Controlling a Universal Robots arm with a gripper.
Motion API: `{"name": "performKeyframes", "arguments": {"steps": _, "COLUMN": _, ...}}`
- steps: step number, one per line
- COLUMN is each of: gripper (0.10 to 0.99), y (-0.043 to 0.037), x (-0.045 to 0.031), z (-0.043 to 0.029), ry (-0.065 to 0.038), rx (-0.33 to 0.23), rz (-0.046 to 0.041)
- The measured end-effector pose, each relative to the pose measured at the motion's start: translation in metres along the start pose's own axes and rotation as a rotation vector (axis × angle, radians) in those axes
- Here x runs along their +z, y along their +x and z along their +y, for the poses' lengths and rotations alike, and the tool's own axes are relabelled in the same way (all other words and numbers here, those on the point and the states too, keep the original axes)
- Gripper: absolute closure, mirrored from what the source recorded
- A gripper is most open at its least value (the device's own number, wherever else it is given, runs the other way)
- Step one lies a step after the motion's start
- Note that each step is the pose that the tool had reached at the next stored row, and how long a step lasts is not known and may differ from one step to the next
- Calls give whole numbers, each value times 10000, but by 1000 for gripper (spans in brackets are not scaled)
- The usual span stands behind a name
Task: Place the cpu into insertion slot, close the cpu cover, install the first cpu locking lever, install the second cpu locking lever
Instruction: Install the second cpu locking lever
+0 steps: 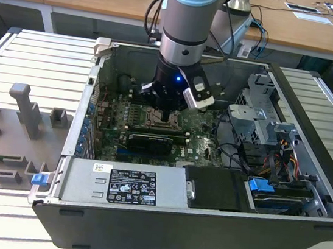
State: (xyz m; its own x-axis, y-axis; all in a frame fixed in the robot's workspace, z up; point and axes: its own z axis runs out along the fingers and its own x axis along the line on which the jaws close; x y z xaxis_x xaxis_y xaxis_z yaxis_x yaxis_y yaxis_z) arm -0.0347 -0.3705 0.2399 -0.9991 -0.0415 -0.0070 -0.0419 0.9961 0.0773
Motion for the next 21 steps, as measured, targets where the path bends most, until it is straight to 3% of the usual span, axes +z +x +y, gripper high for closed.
{"name": "performKeyframes", "arguments": {"steps": 6, "gripper": 980, "y": 197, "x": 18, "z": -18, "ry": -21, "rx": -36, "rz": 0}}
{"name": "performKeyframes", "arguments": {"steps": 14, "gripper": 980, "y": 241, "x": 203, "z": -31, "ry": -47, "rx": -255, "rz": 18}}
{"name": "performKeyframes", "arguments": {"steps": 15, "gripper": 980, "y": 245, "x": 222, "z": -36, "ry": -89, "rx": -335, "rz": 23}}
{"name": "performKeyframes", "arguments": {"steps": 17, "gripper": 980, "y": 275, "x": 235, "z": -54, "ry": -309, "rx": -409, "rz": 15}}
{"name": "performKeyframes", "arguments": {"steps": 21, "gripper": 980, "y": 331, "x": 258, "z": -119, "ry": -472, "rx": -481, "rz": 11}}
